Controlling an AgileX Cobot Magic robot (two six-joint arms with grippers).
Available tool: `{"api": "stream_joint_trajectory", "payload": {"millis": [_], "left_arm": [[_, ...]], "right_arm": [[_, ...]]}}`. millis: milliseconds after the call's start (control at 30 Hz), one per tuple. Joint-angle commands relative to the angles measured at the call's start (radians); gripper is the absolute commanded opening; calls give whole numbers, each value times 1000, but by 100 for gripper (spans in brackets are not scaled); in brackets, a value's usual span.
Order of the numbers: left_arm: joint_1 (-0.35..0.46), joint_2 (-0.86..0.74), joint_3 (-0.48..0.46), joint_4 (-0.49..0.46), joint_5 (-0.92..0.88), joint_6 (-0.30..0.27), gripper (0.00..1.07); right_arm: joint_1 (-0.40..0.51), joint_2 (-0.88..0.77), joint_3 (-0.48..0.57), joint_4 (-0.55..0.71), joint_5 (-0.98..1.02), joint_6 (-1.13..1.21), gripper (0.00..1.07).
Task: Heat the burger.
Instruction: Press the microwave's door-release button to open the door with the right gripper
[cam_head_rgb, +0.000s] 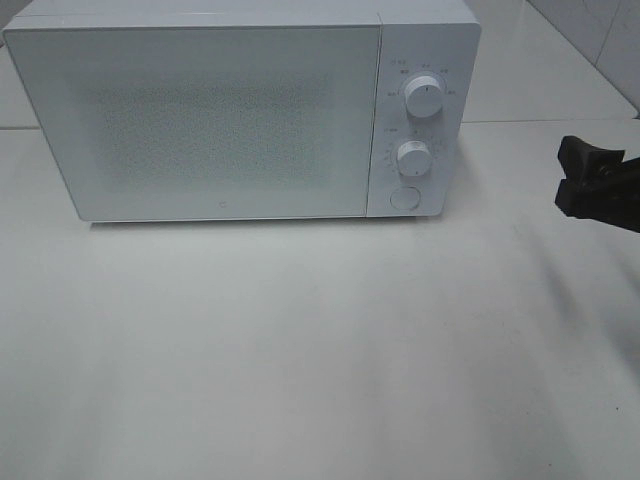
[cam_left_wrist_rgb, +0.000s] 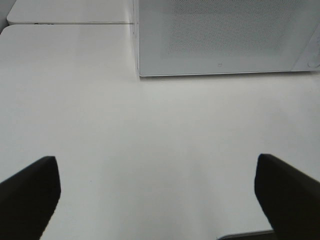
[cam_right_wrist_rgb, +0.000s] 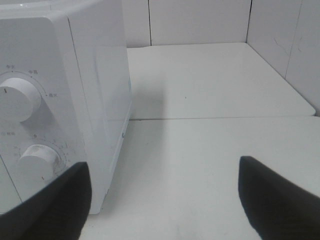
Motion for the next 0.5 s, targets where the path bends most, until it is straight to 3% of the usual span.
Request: {"api": "stream_joint_trajectory", "payload": {"millis": [33,100,167,367,433,500], "left_arm": [[2,-19,1,-7,-14,-9,98],[2,-19,1,-7,-14,-9,98],[2,-19,1,-7,-14,-9,98],[2,-19,1,-7,-14,-9,98],[2,-19,1,-7,-14,-9,98],[2,-19,1,-7,-14,-9,98]], "right_arm": [[75,46,3,97,-60,-46,76],[100,62,3,126,-77,-61,76],[186,127,2,221,-151,-89,76],[267,183,2,312,-195,-89,76],[347,227,2,388,-225,-89,76],[368,237,1,406,-230,-89,76]]}}
